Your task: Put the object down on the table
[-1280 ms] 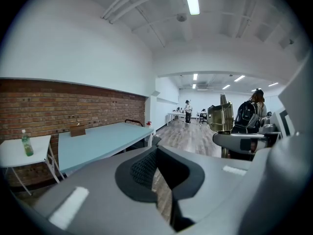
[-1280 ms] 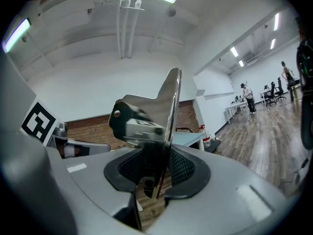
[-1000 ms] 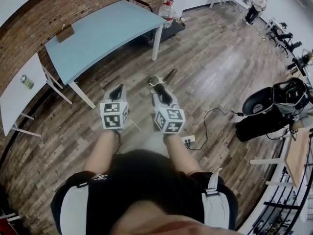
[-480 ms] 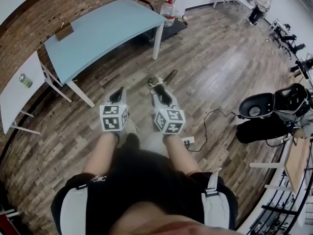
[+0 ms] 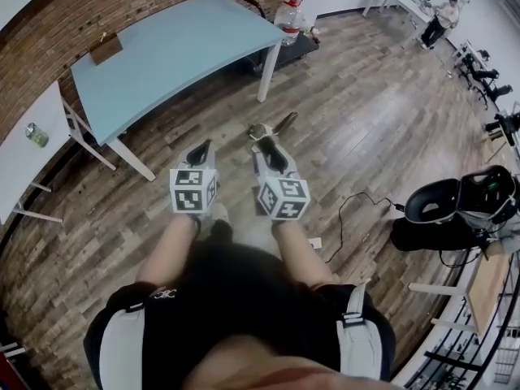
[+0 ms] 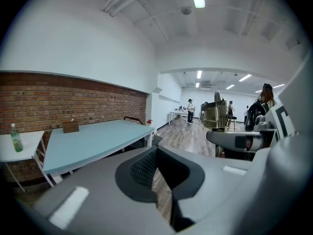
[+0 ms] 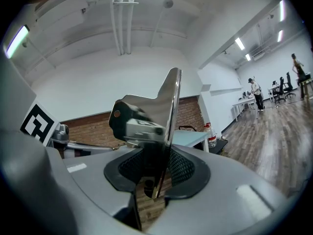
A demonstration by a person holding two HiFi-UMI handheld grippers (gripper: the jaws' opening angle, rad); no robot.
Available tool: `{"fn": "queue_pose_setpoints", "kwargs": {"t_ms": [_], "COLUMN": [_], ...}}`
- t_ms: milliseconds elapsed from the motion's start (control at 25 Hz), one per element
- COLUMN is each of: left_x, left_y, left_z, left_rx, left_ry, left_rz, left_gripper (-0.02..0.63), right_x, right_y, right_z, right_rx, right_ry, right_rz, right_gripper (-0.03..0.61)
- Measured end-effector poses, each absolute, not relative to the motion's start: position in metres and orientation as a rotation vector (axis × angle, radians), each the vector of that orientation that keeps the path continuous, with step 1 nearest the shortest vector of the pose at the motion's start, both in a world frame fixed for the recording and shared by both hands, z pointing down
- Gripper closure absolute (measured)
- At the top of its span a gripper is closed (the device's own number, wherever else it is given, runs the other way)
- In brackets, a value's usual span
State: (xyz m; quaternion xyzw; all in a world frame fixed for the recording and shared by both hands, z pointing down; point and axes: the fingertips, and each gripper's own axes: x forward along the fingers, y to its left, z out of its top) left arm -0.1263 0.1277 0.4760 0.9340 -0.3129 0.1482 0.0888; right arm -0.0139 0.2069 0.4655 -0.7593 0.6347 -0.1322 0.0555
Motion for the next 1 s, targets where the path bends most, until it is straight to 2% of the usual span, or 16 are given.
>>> {"fn": "queue_pose_setpoints", "kwargs": {"t_ms": [1000], "left_x": [-0.046], "left_y": [-0.049], "left_z": [0.486], "left_rx": [2.729], "left_ry": [-0.903], "left_rz": [0.492], "left_gripper": [0.615], "right_x": [0.065], "right_y": [0.034], "right_z": [0.472], "right_rx": [-2.322], "right_ry": [1.951], "right_rz": [-0.483], "right_gripper": [0.449]}}
